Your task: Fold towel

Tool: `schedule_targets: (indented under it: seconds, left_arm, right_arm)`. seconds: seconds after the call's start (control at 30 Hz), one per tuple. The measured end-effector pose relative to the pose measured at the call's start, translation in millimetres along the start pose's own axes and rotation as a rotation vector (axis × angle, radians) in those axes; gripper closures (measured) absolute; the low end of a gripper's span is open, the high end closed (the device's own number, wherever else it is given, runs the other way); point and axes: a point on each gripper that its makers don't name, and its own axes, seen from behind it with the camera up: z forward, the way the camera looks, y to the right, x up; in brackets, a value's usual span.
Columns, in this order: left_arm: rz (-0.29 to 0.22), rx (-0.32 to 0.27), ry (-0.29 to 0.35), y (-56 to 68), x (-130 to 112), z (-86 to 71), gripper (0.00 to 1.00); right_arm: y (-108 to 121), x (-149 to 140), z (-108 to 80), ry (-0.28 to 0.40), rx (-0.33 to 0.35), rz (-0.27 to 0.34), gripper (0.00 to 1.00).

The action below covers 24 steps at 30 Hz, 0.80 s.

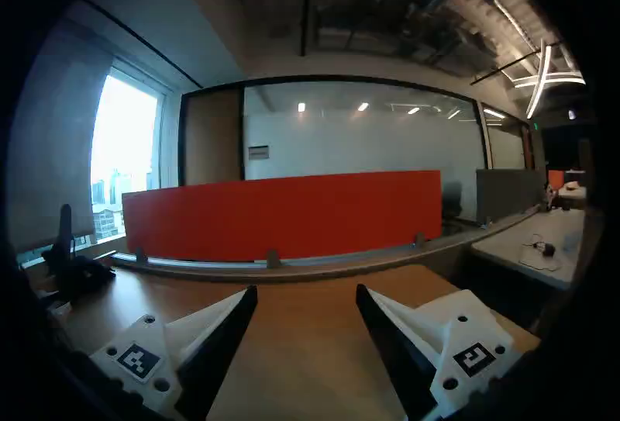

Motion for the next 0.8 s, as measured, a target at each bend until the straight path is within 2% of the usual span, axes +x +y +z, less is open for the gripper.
schedule_targets:
  seconds: [0.27, 0.5, 0.6, 0.8]
  left_arm:
    - [0.0, 0.0, 0.0, 0.8, 0, -0.2, 0.04]
    - [0.0, 0.0, 0.0, 1.5, 0, 0.0, 0.04]
    - [0.0, 0.0, 0.0, 1.5, 0, 0.0, 0.04]
    - [0.0, 0.0, 0.0, 1.5, 0, -0.3, 0.04]
  right_arm:
    - [-4, -29, 0.9, 0.028, 0.017, -0.005, 0.02]
    - [-4, -59, 2.3, 0.053, -0.003, -0.077, 0.02]
    - [-10, -71, 1.9, 0.058, 0.017, -0.106, 0.01]
    - [-13, -88, 1.7, 0.045, 0.031, -0.073, 0.01]
